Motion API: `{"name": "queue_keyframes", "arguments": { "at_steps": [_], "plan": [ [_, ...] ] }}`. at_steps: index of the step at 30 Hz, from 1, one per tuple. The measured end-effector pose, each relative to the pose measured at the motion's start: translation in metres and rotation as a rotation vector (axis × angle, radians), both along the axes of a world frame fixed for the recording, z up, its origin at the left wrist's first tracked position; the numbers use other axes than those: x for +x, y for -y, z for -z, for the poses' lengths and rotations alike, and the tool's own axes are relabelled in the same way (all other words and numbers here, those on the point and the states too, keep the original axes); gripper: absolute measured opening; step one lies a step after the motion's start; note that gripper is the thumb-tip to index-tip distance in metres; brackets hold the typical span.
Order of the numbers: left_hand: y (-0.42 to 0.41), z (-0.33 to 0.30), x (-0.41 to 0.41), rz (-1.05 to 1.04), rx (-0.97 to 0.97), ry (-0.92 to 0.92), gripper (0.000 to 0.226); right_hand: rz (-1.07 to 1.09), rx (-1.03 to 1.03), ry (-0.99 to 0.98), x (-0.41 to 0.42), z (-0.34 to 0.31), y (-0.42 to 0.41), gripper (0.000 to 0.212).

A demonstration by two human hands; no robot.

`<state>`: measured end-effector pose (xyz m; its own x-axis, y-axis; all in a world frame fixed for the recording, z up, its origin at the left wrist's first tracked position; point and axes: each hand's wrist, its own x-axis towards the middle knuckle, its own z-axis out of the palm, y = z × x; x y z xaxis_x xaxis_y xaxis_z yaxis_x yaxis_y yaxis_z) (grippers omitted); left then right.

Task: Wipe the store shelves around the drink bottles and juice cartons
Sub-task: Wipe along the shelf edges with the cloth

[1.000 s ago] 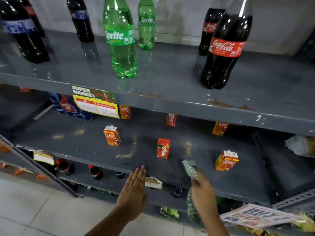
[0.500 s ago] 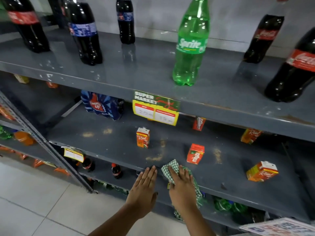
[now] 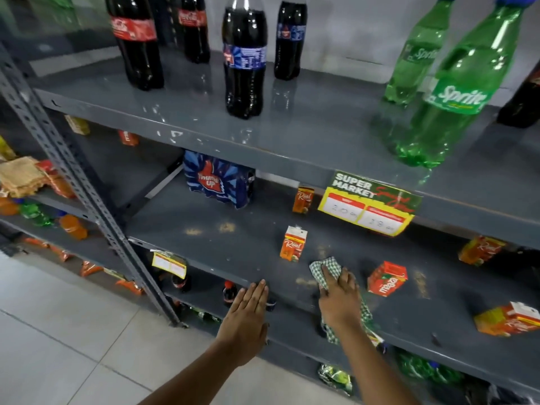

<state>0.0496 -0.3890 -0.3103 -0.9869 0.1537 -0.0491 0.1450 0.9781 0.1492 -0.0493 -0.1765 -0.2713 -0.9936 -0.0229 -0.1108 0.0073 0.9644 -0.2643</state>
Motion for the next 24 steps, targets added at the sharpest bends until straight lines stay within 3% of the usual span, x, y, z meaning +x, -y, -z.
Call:
{"name": "queue_keyframes", "arguments": {
  "at_steps": [5, 8, 11, 13, 15, 17, 20, 22, 24],
  "plan": [
    [0.030, 0.003, -0.007, 0.004, 0.002, -0.082, 0.070, -0.094, -0.031, -0.011, 0.035, 0.003, 0.044, 0.056],
    [0.050, 0.002, -0.009, 0.036, -0.021, 0.040, 0.072, -0.170, -0.069, 0.022, 0.047, -0.002, 0.070, 0.054],
    [0.072, -0.002, -0.012, 0.023, -0.011, 0.029, 0.078, -0.280, -0.161, 0.089, 0.046, -0.006, 0.092, 0.049],
    [0.089, -0.008, -0.014, 0.008, -0.033, 0.039, 0.074, -0.313, -0.307, 0.235, 0.040, -0.014, 0.102, 0.043],
    [0.105, -0.011, -0.013, 0.011, -0.057, 0.076, 0.067, -0.240, -0.576, 0.365, 0.034, -0.027, 0.107, 0.035],
    [0.121, -0.013, -0.011, -0.010, -0.059, 0.091, 0.065, -0.103, -0.750, 0.297, 0.027, -0.034, 0.108, 0.035],
    [0.139, -0.011, -0.009, -0.018, -0.040, 0.108, 0.069, -0.053, -0.464, 0.102, 0.016, -0.022, 0.113, 0.044],
    [0.145, -0.012, -0.008, -0.016, -0.028, 0.117, 0.068, -0.187, -0.160, 0.060, 0.016, -0.006, 0.129, 0.053],
    [0.149, -0.014, -0.007, -0.026, -0.010, 0.132, 0.067, -0.303, -0.026, 0.067, 0.020, 0.003, 0.150, 0.059]
  ]
}}
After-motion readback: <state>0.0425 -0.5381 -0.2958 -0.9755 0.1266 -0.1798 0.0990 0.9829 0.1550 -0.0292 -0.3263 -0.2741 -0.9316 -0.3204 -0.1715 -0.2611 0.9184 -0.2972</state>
